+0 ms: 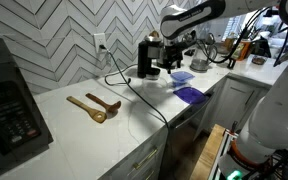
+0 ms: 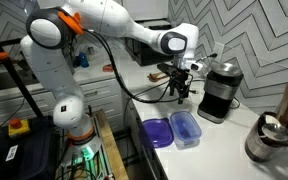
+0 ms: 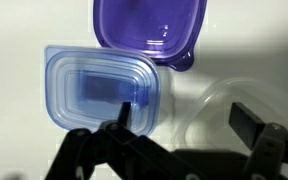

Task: Remove the lid from the container to the right, remove the packet inside then stack it with the container to the left

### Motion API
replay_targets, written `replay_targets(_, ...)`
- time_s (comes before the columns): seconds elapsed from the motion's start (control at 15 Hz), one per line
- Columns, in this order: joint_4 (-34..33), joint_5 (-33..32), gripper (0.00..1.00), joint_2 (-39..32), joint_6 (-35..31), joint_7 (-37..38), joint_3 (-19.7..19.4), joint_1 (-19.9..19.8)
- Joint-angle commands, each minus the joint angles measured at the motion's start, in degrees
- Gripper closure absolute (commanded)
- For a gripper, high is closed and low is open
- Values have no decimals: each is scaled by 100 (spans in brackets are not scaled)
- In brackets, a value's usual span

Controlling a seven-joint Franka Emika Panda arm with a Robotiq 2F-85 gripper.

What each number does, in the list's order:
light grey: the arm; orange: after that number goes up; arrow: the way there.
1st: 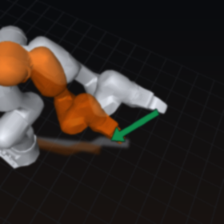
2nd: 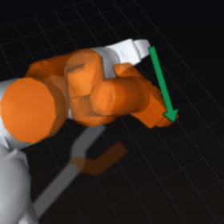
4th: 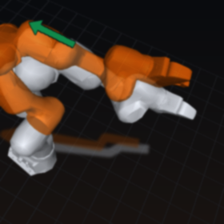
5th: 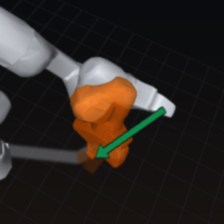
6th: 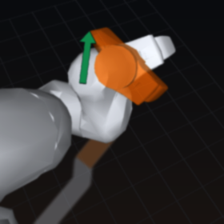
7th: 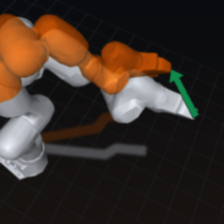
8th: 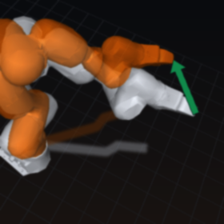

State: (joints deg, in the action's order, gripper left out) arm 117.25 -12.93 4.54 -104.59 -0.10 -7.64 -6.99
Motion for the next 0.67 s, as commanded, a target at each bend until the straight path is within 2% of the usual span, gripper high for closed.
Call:
replay_targets(0.0,-1,-31,0,-91,-323,-108,-61,-88)
replay_targets(0.6,326,176,0,-182,-1379,-308,-182,-208)
